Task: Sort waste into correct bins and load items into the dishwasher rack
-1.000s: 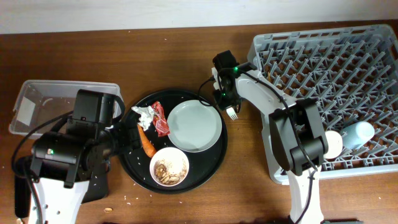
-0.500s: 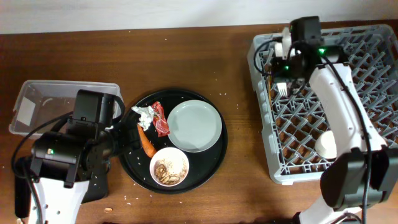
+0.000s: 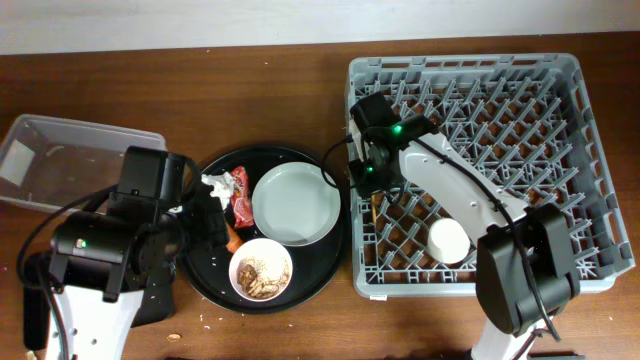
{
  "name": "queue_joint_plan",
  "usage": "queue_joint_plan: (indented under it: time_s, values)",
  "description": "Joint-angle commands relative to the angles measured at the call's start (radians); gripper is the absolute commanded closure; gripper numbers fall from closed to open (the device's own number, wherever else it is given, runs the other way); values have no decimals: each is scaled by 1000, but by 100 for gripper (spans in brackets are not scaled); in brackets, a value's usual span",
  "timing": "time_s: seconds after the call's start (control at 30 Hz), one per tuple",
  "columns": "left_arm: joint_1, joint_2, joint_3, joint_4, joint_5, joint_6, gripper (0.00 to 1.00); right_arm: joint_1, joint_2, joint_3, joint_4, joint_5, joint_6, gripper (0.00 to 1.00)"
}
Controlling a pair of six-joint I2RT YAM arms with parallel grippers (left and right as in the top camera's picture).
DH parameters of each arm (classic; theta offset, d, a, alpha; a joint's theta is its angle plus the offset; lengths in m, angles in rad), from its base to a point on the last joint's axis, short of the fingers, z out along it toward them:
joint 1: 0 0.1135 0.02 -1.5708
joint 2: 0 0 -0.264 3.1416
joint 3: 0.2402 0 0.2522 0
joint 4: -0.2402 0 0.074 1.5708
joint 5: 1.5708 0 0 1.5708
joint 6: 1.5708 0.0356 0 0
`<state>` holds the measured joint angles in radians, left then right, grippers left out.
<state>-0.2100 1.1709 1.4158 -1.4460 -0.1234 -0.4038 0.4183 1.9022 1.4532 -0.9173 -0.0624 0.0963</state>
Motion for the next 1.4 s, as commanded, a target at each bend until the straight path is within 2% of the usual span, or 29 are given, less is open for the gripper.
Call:
queue_joint_plan:
  time_s: [0.0,0.1,0.2,0.23,0.3,0.37,0.43,0.47,0.5,0.53,0.6,0.67,0.7,0.73,0.83,0.93,0.97,1.0,1.03,1.07,1.13,1.2,1.27,1.37]
  values:
    - [3,2,-2,1,3,17,1,-7,-37,0,-18,-4,5,71]
    - [3,2,-1,1,3,17,1,29,-218,13,-28,-155,6,67]
    - [3,1,5,4,5,22,1,144,-161,-26,-36,-195,18,72]
    - [3,-1,12,4,53,81,1,159,-130,-57,-36,-174,42,72]
    - [3,-19,15,1,103,134,1,123,-108,-126,-39,-80,158,71]
    - [3,-61,15,2,102,134,1,66,-117,-127,-85,-88,193,71]
    - [3,-89,15,5,102,138,1,61,-156,-126,-109,-84,189,63]
    - [3,-100,15,9,102,138,1,77,-191,-126,-95,-169,114,52]
    - [3,-106,15,14,102,142,1,90,-199,-126,-81,-231,102,51]
    - [3,-106,15,17,101,145,1,113,-199,-126,-55,-281,109,51]
    - [3,-105,15,20,102,144,1,172,-168,-126,19,-117,342,52]
    - [3,-106,15,12,102,145,1,186,-146,-126,73,-115,192,48]
    - [3,-106,15,8,102,144,1,171,-122,-126,111,-52,135,44]
    - [3,-106,15,9,102,144,1,123,-82,-126,177,15,138,43]
    - [3,-106,15,8,102,144,1,-40,-11,-126,327,-7,154,41]
    - [3,-105,15,16,102,144,1,-119,-11,-126,522,-179,143,36]
    - [3,-105,15,16,102,144,1,-118,-28,-112,525,-238,115,36]
    - [3,-105,15,16,102,144,1,-117,-75,-83,473,-327,112,36]
    - [3,-106,15,16,101,144,1,-119,-161,-50,335,-350,113,37]
    - [3,-106,15,15,102,144,1,-119,-240,-42,204,-325,113,42]
    - [3,-106,15,12,102,144,1,-118,-340,-42,-26,-204,113,43]
    - [3,-106,15,12,102,144,1,-116,-322,-67,-201,-160,113,47]
    - [3,-105,15,12,102,144,1,-117,-257,-165,-233,-161,114,48]
    - [3,-105,15,12,102,144,1,-117,-194,-268,-138,-81,121,48]
